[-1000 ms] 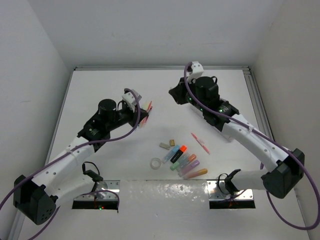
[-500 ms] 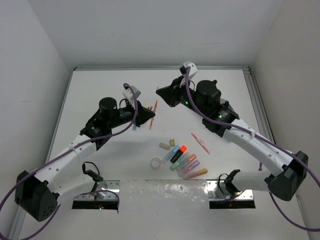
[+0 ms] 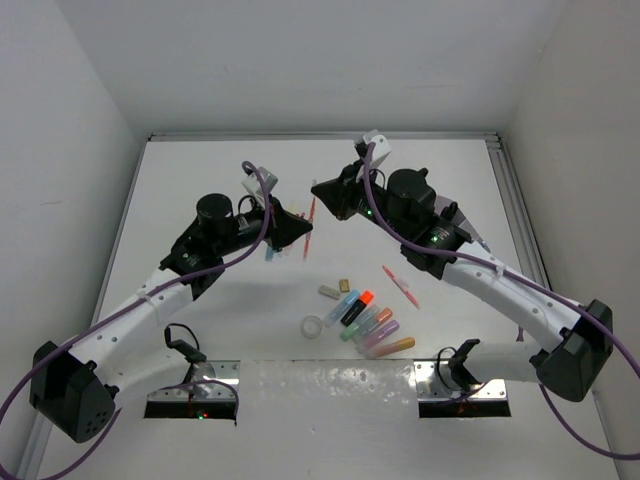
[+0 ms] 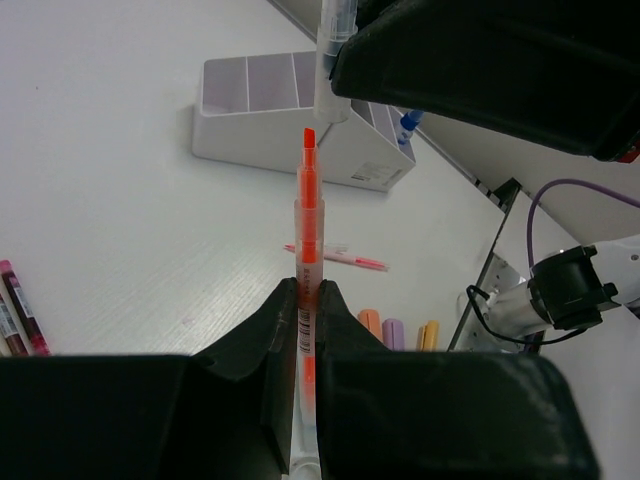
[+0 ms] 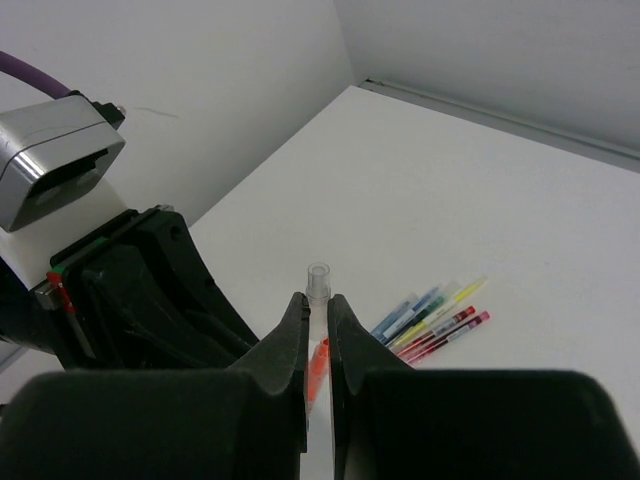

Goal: Sort the stationery into containers
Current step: Close the pen cap on the pen.

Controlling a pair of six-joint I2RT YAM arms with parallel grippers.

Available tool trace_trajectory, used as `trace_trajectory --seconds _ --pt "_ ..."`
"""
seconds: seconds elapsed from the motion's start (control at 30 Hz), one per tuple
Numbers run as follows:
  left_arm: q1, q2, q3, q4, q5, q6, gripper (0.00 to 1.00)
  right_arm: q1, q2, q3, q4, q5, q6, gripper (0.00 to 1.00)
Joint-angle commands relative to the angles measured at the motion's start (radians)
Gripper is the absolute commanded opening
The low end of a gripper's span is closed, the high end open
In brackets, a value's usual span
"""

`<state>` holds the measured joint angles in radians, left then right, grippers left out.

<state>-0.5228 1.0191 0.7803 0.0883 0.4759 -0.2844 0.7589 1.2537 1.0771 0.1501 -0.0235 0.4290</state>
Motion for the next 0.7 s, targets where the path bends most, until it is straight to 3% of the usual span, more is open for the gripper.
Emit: trace_trajectory --seconds 0.0,0.67 --pt "-0.005 -0.004 0.047 0.062 0.012 -0.015 0.0 0.01 -0.022 -0.011 0.065 0.022 -0.015 0.0" --pt "-0.005 -0.002 0.047 0.074 -0.005 -0.022 0.0 0.013 -0.004 -0.068 0.115 0.037 0.05 0.0"
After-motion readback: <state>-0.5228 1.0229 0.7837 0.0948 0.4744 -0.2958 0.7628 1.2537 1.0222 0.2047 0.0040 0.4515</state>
